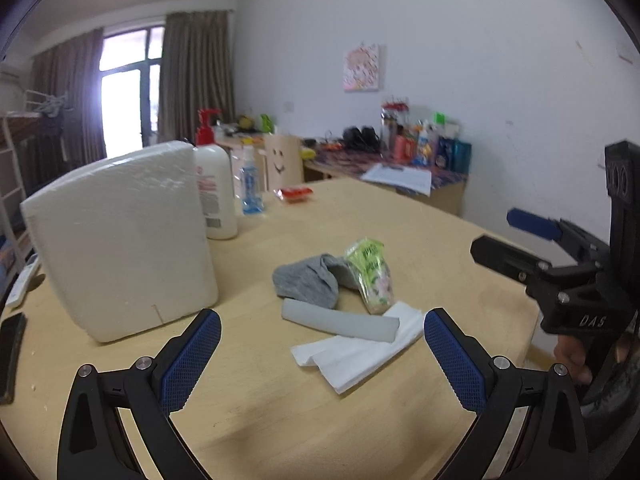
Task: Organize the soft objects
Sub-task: 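Move the left tool toward the white tissue while the right tool approaches the green packet, then close the left gripper on the white tissue while the right gripper closes on the green packet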
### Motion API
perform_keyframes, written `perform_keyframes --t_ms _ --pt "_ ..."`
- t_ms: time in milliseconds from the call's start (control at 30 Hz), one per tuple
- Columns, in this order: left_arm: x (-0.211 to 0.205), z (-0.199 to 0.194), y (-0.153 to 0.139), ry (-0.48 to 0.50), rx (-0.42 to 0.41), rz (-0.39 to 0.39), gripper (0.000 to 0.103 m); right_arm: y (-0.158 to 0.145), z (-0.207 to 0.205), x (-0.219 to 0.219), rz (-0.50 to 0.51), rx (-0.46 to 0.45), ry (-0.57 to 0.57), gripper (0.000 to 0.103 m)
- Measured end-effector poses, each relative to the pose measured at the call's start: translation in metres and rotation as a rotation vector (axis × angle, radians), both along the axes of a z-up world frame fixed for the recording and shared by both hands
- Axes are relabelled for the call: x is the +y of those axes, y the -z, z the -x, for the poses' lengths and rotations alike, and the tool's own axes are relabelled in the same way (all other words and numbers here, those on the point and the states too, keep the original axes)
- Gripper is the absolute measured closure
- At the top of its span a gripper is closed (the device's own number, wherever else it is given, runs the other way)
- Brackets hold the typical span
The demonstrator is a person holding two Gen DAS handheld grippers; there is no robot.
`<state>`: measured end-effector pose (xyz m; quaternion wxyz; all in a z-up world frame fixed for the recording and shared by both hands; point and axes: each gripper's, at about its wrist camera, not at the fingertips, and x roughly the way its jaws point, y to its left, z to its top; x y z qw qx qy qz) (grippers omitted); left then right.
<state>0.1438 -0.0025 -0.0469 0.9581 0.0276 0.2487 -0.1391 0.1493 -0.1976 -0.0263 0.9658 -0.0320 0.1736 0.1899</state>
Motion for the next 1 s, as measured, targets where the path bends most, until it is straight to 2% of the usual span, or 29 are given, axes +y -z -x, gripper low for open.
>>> perform_keyframes --t_ms 433,633,733,767,1000 --pt "-0.006 -0.032 0.016 0.128 0.121 -0.020 0.002 0.003 -0.022 0.009 0.022 0.060 -0.018 0.000" --pt "-0.006 -0.043 0.022 0.200 0.181 0.021 0.016 0.005 -0.032 0.017 0.043 0.087 -0.037 0.000" --pt "-0.010 -0.046 0.023 0.228 0.192 0.007 0.018 0.005 -0.038 0.020 0.049 0.103 -0.046 0.000" --pt "-0.012 -0.047 0.025 0.238 0.200 0.001 0.023 0.005 -0.040 0.021 0.049 0.111 -0.053 0.000" --pt "-0.009 -0.060 0.039 0.293 0.328 0.041 0.042 0.004 -0.048 0.025 0.058 0.131 -0.066 0.000"
